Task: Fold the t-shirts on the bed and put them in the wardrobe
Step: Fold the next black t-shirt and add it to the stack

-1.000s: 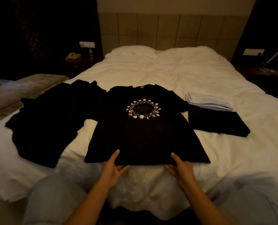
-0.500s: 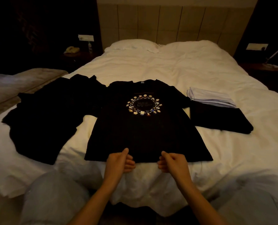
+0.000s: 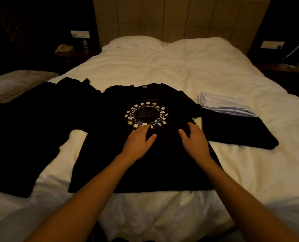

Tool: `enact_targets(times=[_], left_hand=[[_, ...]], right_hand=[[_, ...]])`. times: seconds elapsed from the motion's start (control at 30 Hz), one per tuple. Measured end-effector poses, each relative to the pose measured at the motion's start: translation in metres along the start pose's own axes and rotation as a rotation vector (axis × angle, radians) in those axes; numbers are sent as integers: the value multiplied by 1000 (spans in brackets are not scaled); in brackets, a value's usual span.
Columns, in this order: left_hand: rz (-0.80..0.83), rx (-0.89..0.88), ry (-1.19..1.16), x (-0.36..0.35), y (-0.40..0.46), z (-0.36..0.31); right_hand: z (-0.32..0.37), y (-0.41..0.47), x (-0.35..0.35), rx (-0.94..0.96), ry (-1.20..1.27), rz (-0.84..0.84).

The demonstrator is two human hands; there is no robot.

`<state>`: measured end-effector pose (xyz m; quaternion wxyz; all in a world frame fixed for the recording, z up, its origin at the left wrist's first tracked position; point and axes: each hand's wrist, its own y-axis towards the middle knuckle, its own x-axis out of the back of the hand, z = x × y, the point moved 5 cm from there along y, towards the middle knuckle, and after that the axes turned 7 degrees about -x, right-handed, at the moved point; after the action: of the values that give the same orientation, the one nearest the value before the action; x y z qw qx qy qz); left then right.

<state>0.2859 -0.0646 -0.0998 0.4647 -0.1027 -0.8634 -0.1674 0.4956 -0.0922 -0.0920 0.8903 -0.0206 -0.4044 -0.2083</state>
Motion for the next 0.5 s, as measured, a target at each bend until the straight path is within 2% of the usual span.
enact_targets(times=[0.13, 0.23, 0.37, 0.5], left_hand=[[121, -24, 181, -26, 48, 17], [143, -12, 216, -43, 86, 30], [106, 27, 214, -57, 136, 46], [84, 21, 203, -65, 177, 59]], right_hand=[[-22, 55, 2, -58, -78, -115], [-37, 96, -10, -256, 14, -24], [-43, 133, -32, -568, 600, 67], [-46, 163, -52, -711, 976, 87]])
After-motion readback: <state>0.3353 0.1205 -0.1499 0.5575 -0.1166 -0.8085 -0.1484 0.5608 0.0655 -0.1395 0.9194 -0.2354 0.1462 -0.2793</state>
